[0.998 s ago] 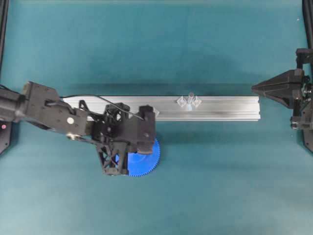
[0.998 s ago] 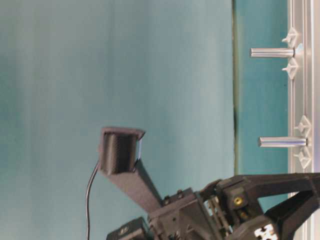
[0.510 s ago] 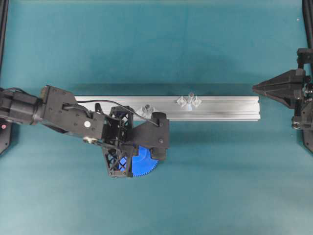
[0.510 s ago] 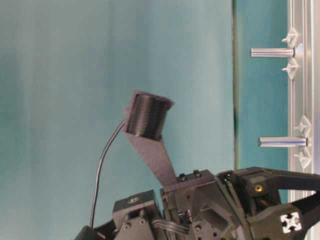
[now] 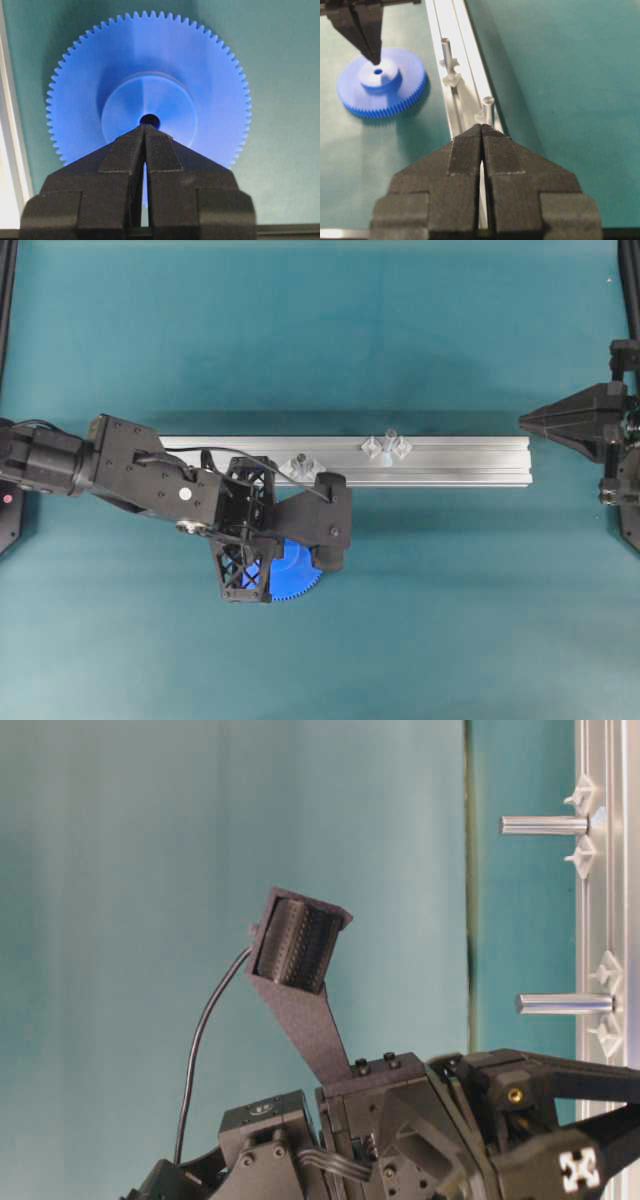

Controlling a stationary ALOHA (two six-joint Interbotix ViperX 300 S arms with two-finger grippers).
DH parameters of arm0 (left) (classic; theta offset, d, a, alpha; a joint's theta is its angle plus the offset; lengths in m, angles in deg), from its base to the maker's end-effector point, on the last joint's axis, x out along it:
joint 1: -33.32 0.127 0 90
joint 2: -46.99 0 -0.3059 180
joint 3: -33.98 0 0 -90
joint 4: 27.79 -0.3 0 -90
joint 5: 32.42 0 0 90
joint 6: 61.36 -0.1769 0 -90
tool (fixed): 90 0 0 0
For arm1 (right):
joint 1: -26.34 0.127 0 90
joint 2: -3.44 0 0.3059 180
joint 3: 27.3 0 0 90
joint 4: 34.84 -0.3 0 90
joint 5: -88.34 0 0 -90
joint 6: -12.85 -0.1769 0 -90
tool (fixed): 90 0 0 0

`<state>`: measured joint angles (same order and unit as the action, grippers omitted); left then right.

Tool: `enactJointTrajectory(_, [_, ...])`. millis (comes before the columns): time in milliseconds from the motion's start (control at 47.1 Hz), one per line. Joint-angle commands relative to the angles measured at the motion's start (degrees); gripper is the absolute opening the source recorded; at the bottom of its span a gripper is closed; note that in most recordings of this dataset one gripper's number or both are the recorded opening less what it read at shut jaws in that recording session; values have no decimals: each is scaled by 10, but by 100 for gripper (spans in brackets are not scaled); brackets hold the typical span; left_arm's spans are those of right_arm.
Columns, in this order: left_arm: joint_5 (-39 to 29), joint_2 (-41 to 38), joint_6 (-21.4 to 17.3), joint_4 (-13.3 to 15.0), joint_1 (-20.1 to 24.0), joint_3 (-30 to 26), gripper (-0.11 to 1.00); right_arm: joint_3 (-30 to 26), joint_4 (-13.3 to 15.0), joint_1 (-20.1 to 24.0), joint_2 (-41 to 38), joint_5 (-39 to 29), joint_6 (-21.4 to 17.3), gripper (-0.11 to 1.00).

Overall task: Find the location of the shaft and insert the large gear.
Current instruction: 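Lower the open left gripper over the blue gear's hub, then close the left gripper on the blue gear's hub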

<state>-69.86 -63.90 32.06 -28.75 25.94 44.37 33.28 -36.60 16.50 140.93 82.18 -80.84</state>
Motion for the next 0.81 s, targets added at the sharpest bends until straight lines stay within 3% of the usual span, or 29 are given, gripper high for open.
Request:
enactJointTrajectory(0, [4,9,-18,-2,-4,-13,-1,-7,0,-2,-3,2,-4,-1])
enactJointTrajectory(234, [4,8,-25,-1,-4,-14,6,-7,1,-2,6,-2,-4,-1])
enactJointTrajectory(340, [4,8,-22,-2,-3,-14,26,-9,0,-2,13,-15,-4,-1])
enactJointTrajectory(488, [5,5,-3,-2,-1,-13,70,-11,0,-2,21,-30,-4,-1])
enactJointTrajectory(573, [4,-2,10,-2,0,-14,88,-10,0,-2,25,-32,-4,-1])
enactJointTrajectory(637, [4,-4,16,-2,0,-14,94,-10,0,-2,25,-32,-4,-1])
enactJointTrajectory(786, [5,-7,21,-2,1,-20,94,-7,1,-2,25,-32,-4,-1])
